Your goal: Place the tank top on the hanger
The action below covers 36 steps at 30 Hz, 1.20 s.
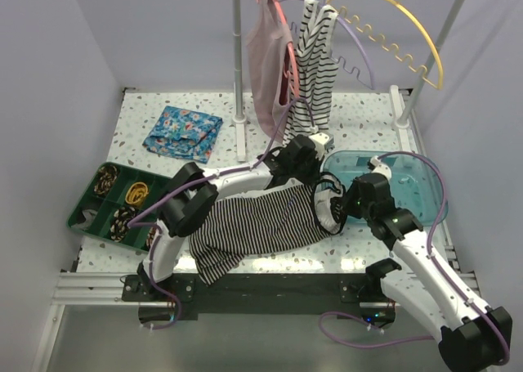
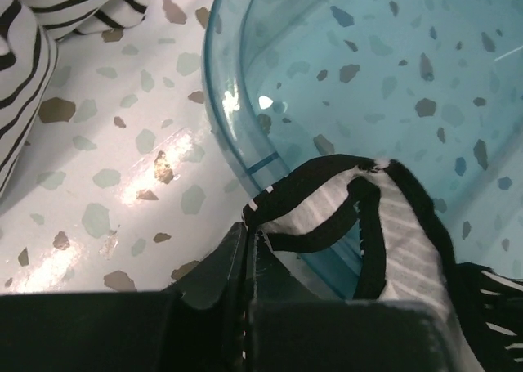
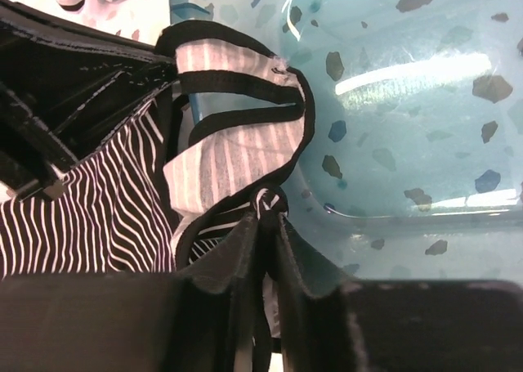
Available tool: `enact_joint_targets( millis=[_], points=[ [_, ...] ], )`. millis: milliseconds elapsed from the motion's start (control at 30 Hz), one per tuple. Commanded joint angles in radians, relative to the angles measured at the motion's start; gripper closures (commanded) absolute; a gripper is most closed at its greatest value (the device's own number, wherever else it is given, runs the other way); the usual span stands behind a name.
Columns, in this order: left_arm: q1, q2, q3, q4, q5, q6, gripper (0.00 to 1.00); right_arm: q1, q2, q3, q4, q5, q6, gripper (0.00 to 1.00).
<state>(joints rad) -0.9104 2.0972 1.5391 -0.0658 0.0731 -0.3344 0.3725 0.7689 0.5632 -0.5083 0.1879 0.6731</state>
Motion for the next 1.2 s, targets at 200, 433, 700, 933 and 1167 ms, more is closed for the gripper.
enact_joint_targets(
  millis=[200, 433, 700, 933, 1167],
  points=[
    [0.014, -0.285, -0.218, -0.075, -0.459, -0.187, 1.0, -0.001, 0.032, 0.141, 0.03, -0.069, -0.038, 1.0],
    [0.108, -0.725, -0.491, -0.094, -0.588, -0.299, 1.0, 0.037, 0.179, 0.294, 0.085, -0.102, -0.055, 1.0],
    [0.125, -0.965, -0.335, -0.192, -0.746, -0.246, 1.0, 0.055, 0.314, 0.711, 0.034, -0.024, -0.115, 1.0],
    [0.127, -1.0, -0.102, -0.21, -0.828, -0.14, 1.0, 0.055, 0.498, 1.148, -0.044, -0.031, -0.158, 1.0],
    [0.125, -1.054, -0.21, -0.268, -0.782, -0.194, 1.0, 0.055, 0.42, 0.978, 0.026, -0.105, -0.124, 1.0]
  ],
)
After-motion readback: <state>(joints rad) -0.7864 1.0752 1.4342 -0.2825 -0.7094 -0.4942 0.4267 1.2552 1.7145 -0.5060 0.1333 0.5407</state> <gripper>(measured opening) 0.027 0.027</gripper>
